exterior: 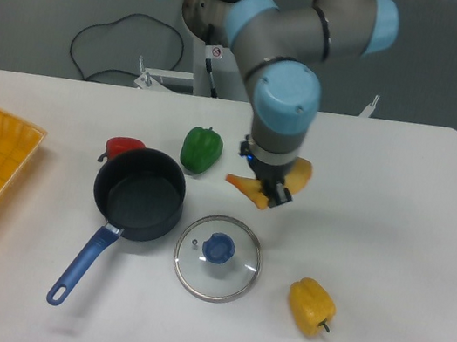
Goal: Pick up the bread slice
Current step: 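Lift the gripped bread slice up off the table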
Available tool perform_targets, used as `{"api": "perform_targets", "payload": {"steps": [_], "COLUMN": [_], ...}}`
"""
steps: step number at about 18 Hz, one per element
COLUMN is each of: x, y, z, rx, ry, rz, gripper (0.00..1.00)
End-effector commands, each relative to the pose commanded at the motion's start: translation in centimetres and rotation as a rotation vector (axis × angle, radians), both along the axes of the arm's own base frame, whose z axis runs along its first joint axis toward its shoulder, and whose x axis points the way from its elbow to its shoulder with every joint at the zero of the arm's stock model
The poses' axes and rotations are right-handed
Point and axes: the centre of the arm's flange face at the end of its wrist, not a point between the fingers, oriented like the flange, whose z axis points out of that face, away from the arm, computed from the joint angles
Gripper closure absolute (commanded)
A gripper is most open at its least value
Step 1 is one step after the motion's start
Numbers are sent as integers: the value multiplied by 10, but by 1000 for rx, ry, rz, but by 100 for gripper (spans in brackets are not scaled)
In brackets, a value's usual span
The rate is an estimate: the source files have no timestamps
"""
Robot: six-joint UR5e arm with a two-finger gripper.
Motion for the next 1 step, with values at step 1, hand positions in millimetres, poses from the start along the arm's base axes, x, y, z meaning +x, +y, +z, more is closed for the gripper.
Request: {"api": "perform_targets", "payload": {"steps": [1], "x": [-1], "y": [-3], "z": [-2], "rx": [-8], "ry": [-7], "rz": [4], "gripper": [97]}}
